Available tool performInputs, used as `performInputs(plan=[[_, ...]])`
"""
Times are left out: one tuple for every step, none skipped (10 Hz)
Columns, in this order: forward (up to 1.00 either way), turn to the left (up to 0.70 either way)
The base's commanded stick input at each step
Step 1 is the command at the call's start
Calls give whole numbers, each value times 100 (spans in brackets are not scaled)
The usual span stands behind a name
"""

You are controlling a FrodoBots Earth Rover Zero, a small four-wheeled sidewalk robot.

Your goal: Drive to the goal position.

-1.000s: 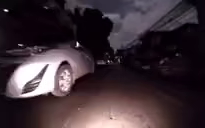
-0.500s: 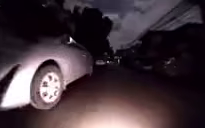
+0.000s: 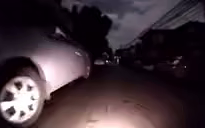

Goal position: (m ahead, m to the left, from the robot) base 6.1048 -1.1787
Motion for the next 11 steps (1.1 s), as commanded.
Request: performInputs(plan=[[100,0],[100,0],[100,0],[100,0],[100,0],[100,0],[100,0],[100,0],[100,0],[100,0],[100,0]])
